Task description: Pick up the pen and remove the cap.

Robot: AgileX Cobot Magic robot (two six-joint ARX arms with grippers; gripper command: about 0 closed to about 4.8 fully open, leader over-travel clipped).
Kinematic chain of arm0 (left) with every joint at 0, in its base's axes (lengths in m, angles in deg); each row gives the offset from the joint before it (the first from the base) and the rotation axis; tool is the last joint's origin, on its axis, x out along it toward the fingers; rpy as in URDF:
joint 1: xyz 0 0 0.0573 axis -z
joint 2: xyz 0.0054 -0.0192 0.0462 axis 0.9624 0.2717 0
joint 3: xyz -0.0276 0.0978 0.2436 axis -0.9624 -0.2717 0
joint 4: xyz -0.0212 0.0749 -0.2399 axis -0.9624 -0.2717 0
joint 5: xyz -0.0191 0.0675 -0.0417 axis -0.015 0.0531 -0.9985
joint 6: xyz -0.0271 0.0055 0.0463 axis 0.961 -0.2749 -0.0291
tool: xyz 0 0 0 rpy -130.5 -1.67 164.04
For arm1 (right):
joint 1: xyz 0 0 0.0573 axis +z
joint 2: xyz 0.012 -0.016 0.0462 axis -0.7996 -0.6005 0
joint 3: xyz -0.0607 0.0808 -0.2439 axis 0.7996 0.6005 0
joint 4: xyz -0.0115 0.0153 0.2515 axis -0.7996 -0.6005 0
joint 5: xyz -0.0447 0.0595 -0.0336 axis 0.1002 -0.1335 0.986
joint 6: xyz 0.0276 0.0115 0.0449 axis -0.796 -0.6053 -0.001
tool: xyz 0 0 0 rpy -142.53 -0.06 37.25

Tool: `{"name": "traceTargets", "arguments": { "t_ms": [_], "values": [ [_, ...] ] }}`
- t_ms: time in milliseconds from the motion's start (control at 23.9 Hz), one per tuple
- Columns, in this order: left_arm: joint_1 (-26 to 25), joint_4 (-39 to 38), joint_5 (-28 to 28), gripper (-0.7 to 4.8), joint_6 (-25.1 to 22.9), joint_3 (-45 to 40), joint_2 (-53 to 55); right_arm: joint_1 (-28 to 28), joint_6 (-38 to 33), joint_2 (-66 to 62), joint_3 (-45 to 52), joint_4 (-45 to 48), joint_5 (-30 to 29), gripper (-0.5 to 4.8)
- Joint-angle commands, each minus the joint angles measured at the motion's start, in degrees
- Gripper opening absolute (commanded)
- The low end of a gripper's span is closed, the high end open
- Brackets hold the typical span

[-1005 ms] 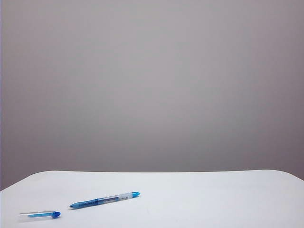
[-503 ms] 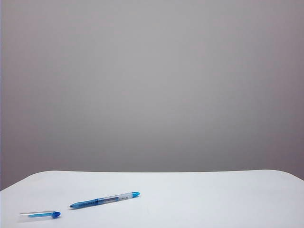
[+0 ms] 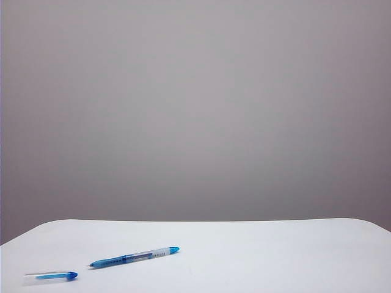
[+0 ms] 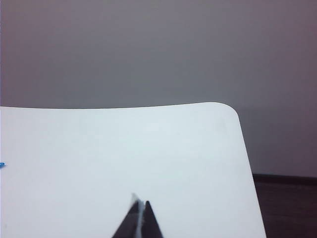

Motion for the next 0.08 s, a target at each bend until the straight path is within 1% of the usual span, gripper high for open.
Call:
{"name": "traceTargets", "arguments": {
  "t_ms": [42,84],
  "values": [
    [0.0,-0.5,0.2,-0.05,0.0,0.2,0.0,0.0,0.2,0.0,0.3,0.1,-0.3,-0.05],
    [0.0,-0.5,0.2,-0.05,0.0,0.2,0.0,0.0,0.2,0.0,0.3,0.1,-0.3,-0.05]
  ]
}}
